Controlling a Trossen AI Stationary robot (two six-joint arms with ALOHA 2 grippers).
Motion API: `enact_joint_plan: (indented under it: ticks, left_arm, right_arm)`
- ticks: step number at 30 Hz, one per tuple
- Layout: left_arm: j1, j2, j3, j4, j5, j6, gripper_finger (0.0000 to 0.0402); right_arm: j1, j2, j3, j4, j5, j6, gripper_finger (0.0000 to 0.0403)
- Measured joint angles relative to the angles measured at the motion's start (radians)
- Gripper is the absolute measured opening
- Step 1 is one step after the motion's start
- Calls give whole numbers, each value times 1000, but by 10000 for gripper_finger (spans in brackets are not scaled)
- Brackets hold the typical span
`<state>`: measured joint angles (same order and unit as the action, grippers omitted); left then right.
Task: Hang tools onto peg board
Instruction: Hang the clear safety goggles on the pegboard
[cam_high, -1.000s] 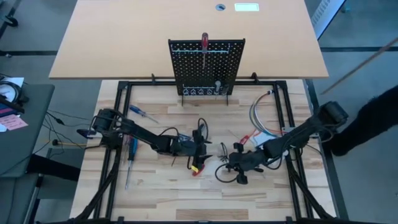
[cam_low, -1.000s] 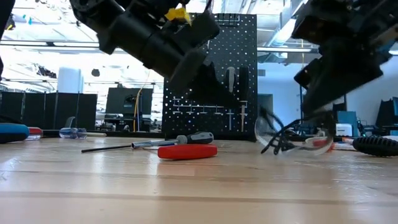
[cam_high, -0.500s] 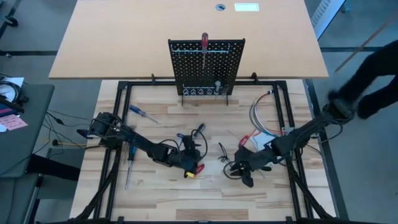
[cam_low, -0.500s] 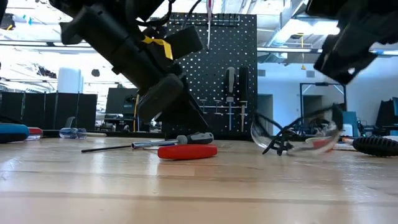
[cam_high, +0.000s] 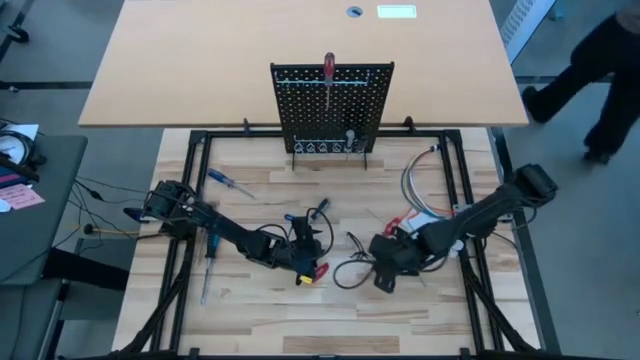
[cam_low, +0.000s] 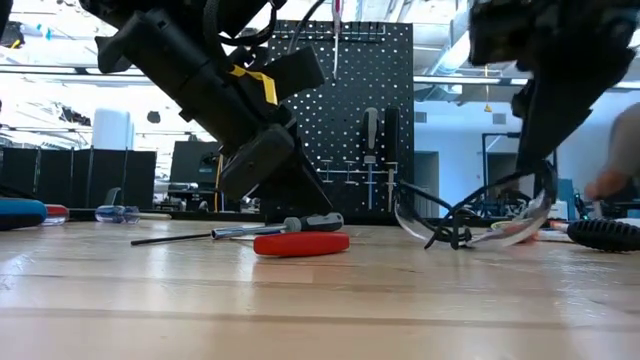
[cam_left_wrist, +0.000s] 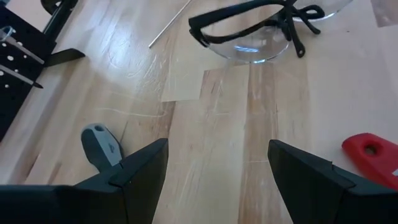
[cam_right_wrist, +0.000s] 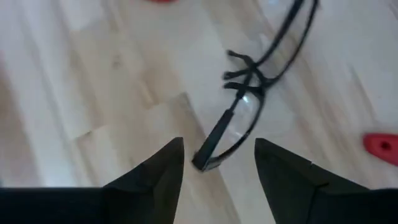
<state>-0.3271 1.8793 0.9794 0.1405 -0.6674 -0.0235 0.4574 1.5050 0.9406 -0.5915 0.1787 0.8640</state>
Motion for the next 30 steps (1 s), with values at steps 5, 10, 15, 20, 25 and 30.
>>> enact_joint_plan:
  ticks: [5,10,15,20,25,30]
  left_arm:
    - [0,0,0,-3,0,0,271]
    - [0,0,0,-12,0,-6,271]
    - [0,0,0,-20,1,-15,271]
    - [0,0,0,-19,1,-15,271]
    - [0,0,0,-23,2,-17,271]
    - [0,0,0,-32,3,-17,271]
  right_arm:
    - [-2,89,50,-32,-25,-4,183]
    - [-15,141,64,-62,-54,10,143]
    - [-23,151,64,-73,-72,12,71]
    - [-21,142,64,-74,-49,-15,17]
    - [-25,95,18,10,3,-76,18]
    - [-60,-69,-124,146,136,-90,18]
